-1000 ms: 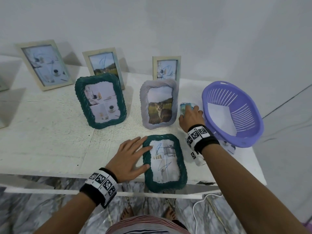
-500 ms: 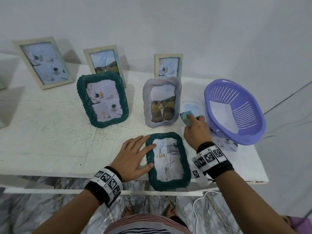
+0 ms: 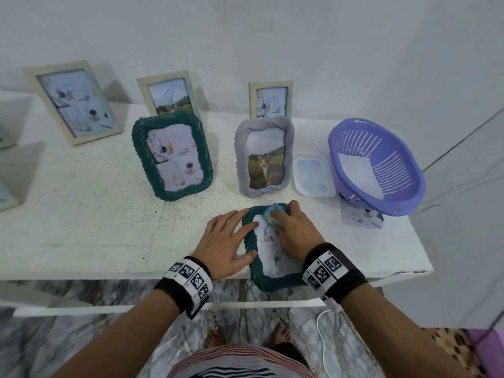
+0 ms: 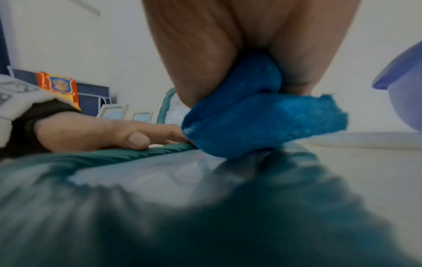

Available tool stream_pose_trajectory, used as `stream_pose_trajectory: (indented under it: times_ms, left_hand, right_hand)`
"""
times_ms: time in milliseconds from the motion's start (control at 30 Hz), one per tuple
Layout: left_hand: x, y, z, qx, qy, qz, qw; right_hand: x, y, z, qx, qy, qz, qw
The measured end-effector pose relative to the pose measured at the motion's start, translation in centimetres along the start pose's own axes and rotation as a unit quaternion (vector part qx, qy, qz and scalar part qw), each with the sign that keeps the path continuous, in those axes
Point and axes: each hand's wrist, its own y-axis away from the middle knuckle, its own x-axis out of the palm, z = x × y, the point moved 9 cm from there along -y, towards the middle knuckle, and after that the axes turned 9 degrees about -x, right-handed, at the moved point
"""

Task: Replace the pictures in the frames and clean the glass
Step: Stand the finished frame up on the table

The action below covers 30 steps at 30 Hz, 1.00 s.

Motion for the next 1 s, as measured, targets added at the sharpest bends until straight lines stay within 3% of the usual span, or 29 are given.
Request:
stream_pose_trajectory:
  times_ms: [100,300,500,700,867,1000]
  left_hand:
    - [0.1,-0.1,0.0,-0.005,-0.011,0.009,1.000]
    - [0.1,-0.1,0.0,-0.008,-0.014,0.006,1.000]
    - [0.1,-0.1,0.2,-0.013,-0.003,0.004,1.000]
    - [-0.1,-0.1,0.1,-0.018,-0.005,0.003,1.000]
    - [-0.2,-0.2,0.1,-0.019,0.005,0.006,1.000]
    - [-0.2,-0.1,0.1,-0.025,0.001,0.004,1.000]
  right_hand:
    - [0.2,0.2,0.8,-0.023,-0.003,0.024,0.999]
    - [0.7,1.9,2.6,-0.136,0.040,0.086,0.986]
    - [-0.5,-0.8,1.2,-0.079,0.069,0.046,0.993]
    - [1.2,3.5,3.8,-0.202,0.046,0.112,0.972]
    - [-1.0,-0.2,1.0,-0.130,0.120,0.083,0.981]
    - [0.0,0.9,0.9,-0.119,0.082,0.075,0.987]
